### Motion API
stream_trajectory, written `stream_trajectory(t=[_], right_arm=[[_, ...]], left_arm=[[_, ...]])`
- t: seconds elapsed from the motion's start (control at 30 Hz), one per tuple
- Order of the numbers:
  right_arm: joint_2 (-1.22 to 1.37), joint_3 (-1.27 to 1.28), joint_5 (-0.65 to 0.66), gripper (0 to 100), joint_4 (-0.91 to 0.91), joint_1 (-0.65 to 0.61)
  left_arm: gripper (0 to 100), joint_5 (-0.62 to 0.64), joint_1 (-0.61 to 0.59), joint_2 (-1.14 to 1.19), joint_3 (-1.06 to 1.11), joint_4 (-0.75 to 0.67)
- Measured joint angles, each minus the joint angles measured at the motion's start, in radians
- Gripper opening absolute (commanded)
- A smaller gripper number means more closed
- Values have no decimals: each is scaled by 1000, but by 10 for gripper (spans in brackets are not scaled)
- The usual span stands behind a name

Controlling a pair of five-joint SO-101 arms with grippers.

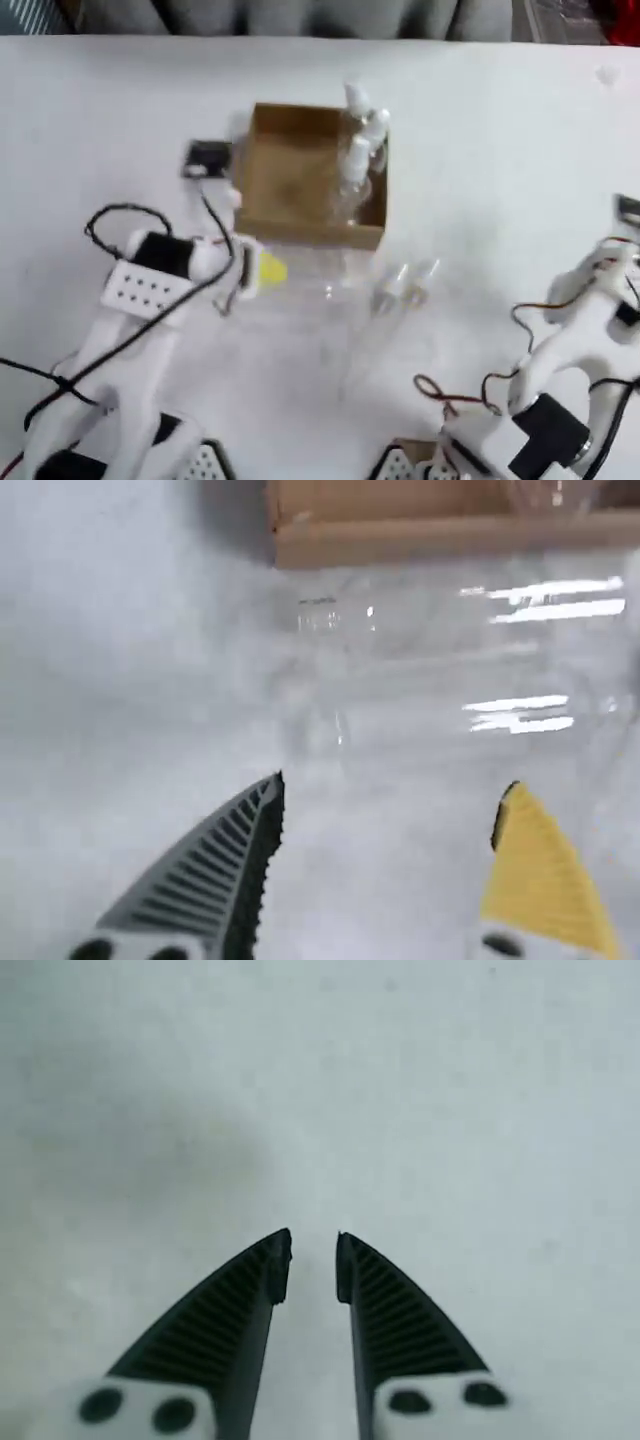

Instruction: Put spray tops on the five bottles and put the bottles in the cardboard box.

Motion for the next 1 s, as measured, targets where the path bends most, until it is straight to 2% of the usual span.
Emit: stream_trajectory(t=[0.1, 0.27, 0.33, 0.4, 0.57, 0.8, 1.0], right_arm=[[0, 92, -21, 18, -75, -69], [0, 235, -100, 17, -261, -123], [0, 249, -106, 19, -293, -133], [0, 253, -106, 20, -305, -133], [0, 256, -106, 21, -330, -138], [106, 226, -104, 18, -322, -138], [138, 186, -104, 18, -292, -146]], left_arm=[[308, -290, -6, -2, 25, 0], [308, -850, -18, -2, 32, 0], [309, -1023, -18, -2, 32, -2], [310, -1140, -21, -2, 32, -21], [309, -1281, 66, -2, 32, -75], [309, -1286, 256, 8, 32, -164], [312, -1250, 279, 175, 14, -258]])
